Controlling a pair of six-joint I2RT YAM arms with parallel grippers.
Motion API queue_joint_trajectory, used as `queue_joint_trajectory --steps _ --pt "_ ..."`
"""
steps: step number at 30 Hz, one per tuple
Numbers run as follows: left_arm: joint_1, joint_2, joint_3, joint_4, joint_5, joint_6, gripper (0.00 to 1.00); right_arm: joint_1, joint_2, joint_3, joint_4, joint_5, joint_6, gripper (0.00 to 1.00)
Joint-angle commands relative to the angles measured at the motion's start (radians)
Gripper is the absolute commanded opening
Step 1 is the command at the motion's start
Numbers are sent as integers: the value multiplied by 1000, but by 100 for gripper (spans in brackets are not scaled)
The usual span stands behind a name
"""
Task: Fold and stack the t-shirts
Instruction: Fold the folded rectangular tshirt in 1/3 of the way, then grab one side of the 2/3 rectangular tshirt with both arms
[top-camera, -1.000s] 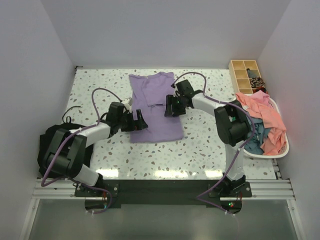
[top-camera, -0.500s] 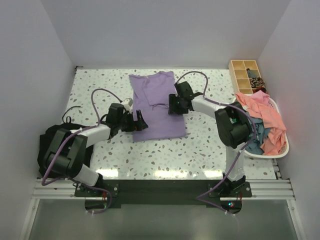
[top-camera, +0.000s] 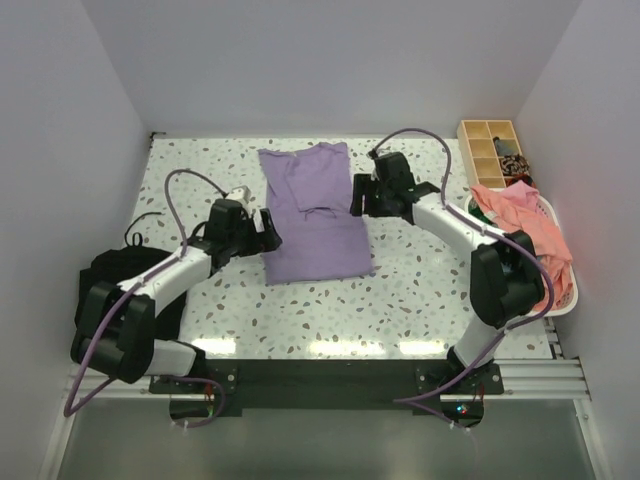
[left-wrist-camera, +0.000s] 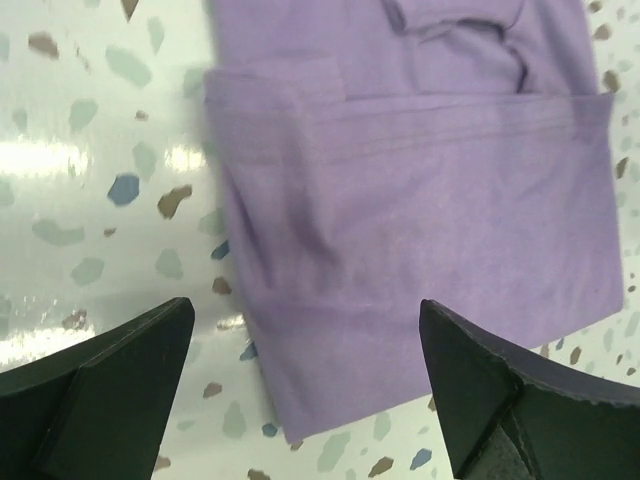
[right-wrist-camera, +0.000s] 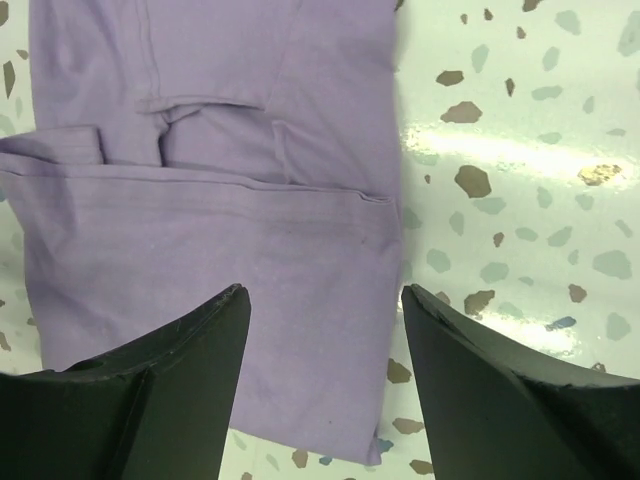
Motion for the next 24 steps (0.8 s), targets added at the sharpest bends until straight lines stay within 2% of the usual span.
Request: queue_joint_trajectory --steps 1,5,11,14,24 --pt "8 3 -79 -59 -29 -59 100 -61 -25 -76 -66 17 2 67" --pt "8 -77 -189 -6 6 -110 100 -142 -57 -168 -47 -109 7 67" --pt "8 -186 -321 43 44 -134 100 -170 -83 -249 -49 -213 -16 67" --pt "8 -186 -351 58 99 -140 100 -171 -60 -265 -61 -290 -27 67" --pt "6 -128 -484 332 268 -215 100 -171 -11 -378 22 -514 15 67"
